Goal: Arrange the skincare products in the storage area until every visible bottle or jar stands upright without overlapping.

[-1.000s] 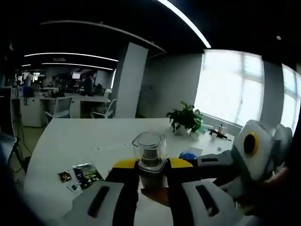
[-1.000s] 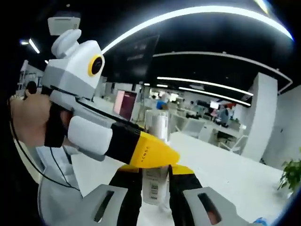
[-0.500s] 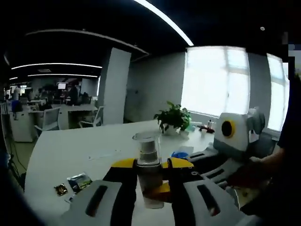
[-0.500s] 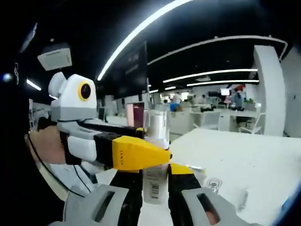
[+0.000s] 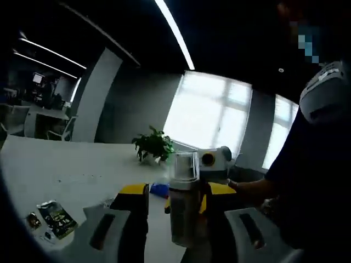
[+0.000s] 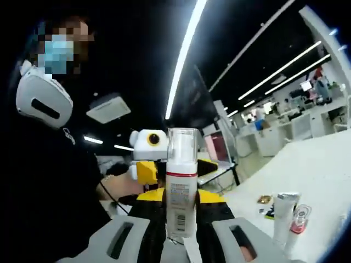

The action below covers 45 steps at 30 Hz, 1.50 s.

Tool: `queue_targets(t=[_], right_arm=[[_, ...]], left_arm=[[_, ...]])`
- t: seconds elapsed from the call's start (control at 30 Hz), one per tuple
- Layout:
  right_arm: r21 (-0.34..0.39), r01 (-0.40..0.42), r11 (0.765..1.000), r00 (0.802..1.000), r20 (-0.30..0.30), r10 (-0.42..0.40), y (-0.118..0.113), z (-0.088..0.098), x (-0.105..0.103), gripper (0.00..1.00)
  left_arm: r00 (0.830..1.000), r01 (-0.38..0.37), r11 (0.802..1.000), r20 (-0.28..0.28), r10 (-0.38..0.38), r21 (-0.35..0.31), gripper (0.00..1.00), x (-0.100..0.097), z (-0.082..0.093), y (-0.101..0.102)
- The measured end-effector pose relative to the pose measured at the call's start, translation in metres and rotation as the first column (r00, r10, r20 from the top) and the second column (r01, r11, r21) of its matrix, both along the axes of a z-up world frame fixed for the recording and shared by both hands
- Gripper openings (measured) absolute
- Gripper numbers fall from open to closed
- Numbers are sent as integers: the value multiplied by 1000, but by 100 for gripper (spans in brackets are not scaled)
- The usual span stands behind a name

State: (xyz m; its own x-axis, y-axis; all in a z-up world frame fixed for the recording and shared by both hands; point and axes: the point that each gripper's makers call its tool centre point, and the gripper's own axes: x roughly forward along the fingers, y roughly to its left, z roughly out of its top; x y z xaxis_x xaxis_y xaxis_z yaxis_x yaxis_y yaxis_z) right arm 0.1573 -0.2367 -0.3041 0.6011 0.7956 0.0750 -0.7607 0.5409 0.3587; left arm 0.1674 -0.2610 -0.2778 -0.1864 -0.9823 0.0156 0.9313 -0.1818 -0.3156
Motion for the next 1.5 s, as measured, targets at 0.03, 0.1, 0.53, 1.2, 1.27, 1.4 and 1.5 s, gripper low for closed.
queue_targets(t=[0.03, 0.1, 0.53, 1.2, 1.27, 1.4, 1.5], right_arm=[[-17, 7, 1000, 1000, 3, -7, 0, -2, 2, 11], [-24, -66, 998, 998, -6, 65, 7, -4, -5, 11], [-90, -132, 987, 991, 8, 133, 14, -9, -4, 12], [-283, 3, 959, 1000, -22, -10, 0, -24, 7, 13], [-301, -15, 953, 1000, -23, 9, 2, -27, 5, 13], [-343, -18, 939, 1000, 1, 19, 2, -31, 4, 12], [-363, -2, 932, 999, 33, 15, 1, -34, 6, 11]], left_arm=[[999, 39, 999, -5, -39, -8, 35, -5, 1, 2], [998, 70, 997, 0, -70, -9, 33, -9, 2, 5], [993, 97, 994, 67, -100, 46, 16, -20, -10, 2], [984, -5, 997, 179, -8, 76, 16, -14, -19, -10], [978, 5, 995, 208, -26, 101, 16, -16, -25, -10], [976, 6, 994, 215, -31, 114, 16, -15, -30, -9], [973, -2, 993, 227, -25, 116, 16, -14, -32, -9]])
